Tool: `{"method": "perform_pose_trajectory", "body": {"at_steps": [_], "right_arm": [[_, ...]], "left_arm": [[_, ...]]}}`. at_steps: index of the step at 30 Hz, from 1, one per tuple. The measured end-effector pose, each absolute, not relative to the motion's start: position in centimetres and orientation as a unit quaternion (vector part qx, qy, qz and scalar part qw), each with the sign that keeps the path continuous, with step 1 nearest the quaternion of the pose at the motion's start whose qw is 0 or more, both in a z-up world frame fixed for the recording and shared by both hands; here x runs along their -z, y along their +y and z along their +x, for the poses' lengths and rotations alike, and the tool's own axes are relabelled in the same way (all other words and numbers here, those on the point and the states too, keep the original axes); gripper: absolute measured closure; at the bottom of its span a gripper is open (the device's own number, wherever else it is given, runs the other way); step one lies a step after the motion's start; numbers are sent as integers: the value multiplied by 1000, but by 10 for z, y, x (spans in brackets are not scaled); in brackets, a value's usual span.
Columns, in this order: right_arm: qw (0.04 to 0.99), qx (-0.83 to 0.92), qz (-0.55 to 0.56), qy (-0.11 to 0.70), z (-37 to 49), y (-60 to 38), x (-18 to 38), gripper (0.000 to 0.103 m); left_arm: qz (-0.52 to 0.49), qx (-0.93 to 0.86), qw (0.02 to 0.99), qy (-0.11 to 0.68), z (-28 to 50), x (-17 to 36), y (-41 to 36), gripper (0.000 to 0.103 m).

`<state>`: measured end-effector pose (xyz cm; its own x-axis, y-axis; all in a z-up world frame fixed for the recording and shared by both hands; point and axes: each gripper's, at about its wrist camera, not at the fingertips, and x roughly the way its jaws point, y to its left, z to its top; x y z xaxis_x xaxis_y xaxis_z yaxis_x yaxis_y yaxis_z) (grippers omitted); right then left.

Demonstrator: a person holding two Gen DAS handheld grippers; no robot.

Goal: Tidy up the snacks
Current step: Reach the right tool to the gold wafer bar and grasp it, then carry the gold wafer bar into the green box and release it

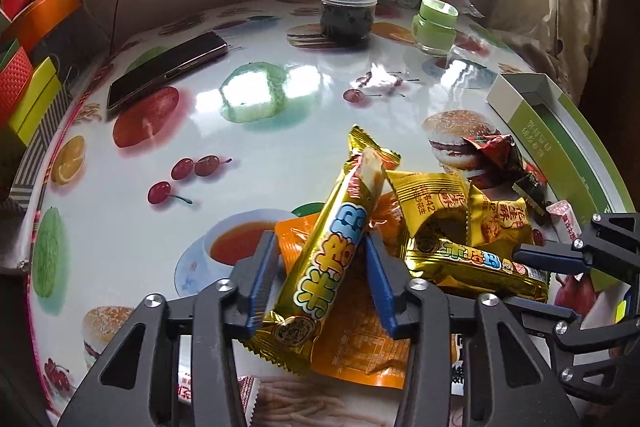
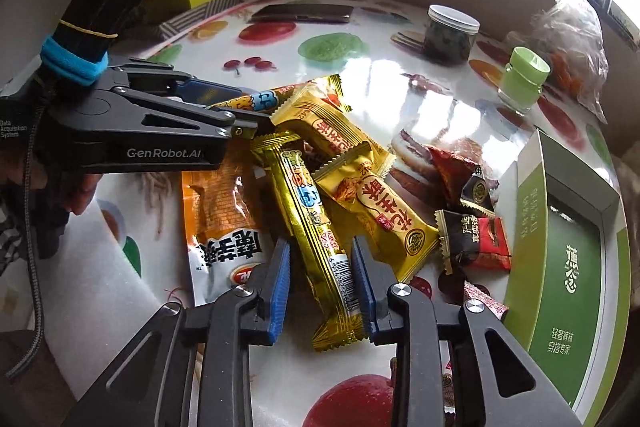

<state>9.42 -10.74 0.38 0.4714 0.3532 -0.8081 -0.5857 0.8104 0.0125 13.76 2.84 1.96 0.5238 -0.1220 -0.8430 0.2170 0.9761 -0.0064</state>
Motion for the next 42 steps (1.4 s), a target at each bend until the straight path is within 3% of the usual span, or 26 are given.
{"method": "perform_pose_trajectory", "body": {"at_steps": [2,24,42], "right_arm": [[848,-277,-129,432,93,-107,-4,78],[883,-265,-25,388,60,-132,-37,81],[922,-154,25,354,42,-218,-61,81]], "left_arm": [[48,99,873,476,136,-21,30,79],[6,109,889,445,94,-60,25,79],[-10,173,887,428,83,-88,-47,79]]}}
